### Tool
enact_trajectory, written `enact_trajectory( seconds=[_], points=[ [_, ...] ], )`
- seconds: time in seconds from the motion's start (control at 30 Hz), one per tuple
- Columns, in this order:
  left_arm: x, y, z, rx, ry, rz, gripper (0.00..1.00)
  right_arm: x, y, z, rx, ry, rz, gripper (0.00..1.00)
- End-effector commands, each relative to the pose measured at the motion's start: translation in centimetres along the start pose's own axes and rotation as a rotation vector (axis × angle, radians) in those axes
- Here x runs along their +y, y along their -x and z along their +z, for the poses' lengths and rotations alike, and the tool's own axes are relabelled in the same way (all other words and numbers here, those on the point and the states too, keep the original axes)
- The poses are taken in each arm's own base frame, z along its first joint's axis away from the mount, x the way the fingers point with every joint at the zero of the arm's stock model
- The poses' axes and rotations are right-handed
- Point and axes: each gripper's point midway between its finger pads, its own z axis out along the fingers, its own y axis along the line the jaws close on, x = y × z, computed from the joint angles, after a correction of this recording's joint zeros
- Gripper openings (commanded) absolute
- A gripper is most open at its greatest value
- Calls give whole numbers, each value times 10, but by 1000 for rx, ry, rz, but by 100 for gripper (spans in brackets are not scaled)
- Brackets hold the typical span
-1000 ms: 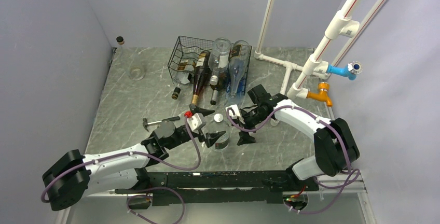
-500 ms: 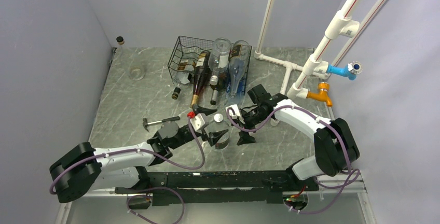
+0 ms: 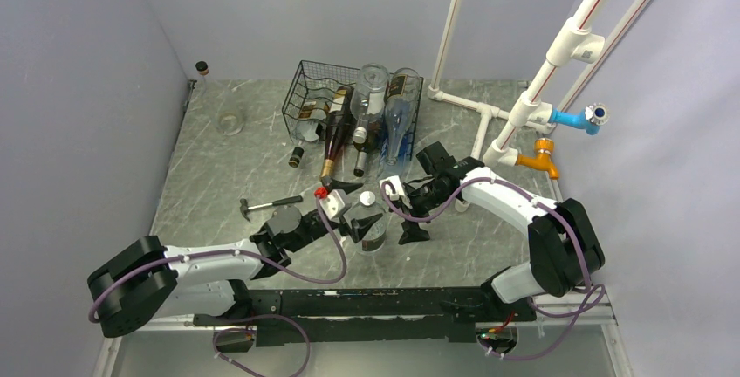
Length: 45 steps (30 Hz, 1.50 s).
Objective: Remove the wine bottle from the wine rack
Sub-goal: Pick up the wine bottle from the center of the board.
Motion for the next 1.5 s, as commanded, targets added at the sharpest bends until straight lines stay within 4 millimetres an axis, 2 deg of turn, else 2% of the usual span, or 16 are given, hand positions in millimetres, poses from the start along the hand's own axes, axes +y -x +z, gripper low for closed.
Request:
enact_trajectory(
  seconds=[0.0, 0.13, 0.37, 0.43, 0.57, 0.63, 1.03, 1.27, 1.47],
  points=[
    [1, 12, 2, -52, 17, -15, 87, -5, 20, -8, -49, -12, -70, 98],
    [1, 12, 3, -43, 15, -19, 78, -5, 20, -8, -48, -10, -70, 98],
    [-4, 18, 6, -48, -18, -24, 49, -5, 20, -8, -47, -8, -69, 98],
    [-6, 21, 7, -58, -28, -25, 39, -5, 20, -8, -47, -9, -71, 98],
    [-8, 29, 6, -74, -44, -16, 8, -5, 19, -7, -46, -6, -69, 98],
    [-10, 32, 5, -76, -53, -10, 0, -5, 19, -7, -46, -6, -70, 98],
    [4, 67, -13, -101, 14, -24, 0, -4, 19, -7, -47, 0, -68, 98],
    [26, 77, -25, -46, 98, -72, 0, -4, 19, -7, -47, 0, -70, 98],
    [58, 89, -42, -37, 201, -82, 0, -4, 19, -7, -45, 0, -67, 98]
  ],
)
